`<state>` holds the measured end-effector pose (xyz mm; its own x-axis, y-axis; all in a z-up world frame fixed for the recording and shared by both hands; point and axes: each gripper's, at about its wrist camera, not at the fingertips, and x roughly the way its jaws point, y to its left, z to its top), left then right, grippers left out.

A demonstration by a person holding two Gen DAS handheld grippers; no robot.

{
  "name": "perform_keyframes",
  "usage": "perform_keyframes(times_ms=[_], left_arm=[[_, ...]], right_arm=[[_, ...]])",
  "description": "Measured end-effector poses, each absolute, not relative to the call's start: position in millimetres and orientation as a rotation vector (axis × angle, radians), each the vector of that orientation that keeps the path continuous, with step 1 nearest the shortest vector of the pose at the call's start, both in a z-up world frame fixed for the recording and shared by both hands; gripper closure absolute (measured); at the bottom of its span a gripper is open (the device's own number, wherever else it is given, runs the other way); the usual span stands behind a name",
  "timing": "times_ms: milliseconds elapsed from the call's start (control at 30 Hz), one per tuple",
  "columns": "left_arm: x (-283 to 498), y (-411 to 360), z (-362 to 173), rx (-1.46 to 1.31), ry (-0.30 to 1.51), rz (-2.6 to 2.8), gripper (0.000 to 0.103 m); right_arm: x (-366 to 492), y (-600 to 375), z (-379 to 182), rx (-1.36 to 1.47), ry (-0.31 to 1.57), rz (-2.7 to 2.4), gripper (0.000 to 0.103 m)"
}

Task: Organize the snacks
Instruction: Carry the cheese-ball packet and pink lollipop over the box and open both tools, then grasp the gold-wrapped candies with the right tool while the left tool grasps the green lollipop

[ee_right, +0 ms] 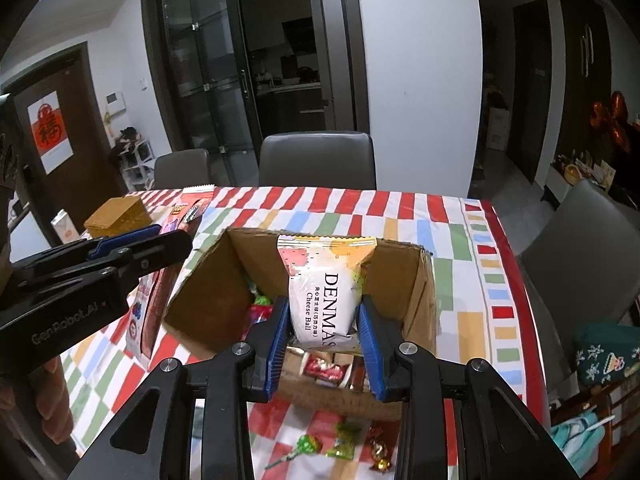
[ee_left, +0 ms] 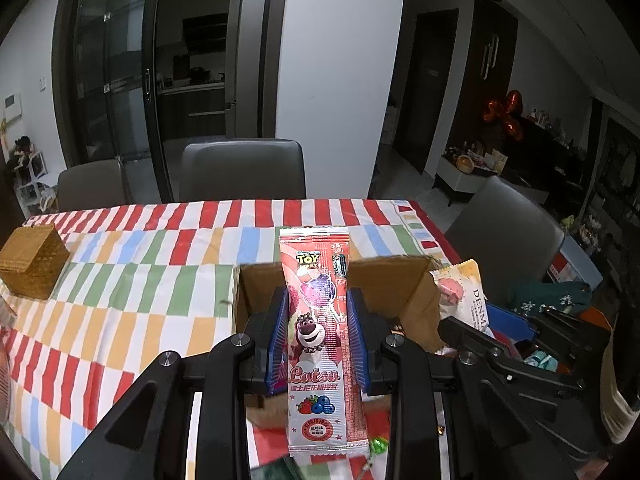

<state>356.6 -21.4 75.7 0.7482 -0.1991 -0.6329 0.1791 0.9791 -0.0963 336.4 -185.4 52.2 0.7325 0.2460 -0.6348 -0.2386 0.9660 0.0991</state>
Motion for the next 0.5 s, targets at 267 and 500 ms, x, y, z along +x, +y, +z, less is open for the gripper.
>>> perform_keyframes(times_ms=[267, 500], left_arm=[[389.3, -31.3, 61.0, 0.018, 0.735, -0.176, 0.065], [368.3, -29.5, 53.3, 0.050, 0.728, -0.152, 0.053]], right_arm=[[364.4, -180.7, 43.6, -0.013, 0.727, 0.260, 0.067], [362.4, -192.6, 37.6, 0.003, 0.744, 0.209, 0.048]])
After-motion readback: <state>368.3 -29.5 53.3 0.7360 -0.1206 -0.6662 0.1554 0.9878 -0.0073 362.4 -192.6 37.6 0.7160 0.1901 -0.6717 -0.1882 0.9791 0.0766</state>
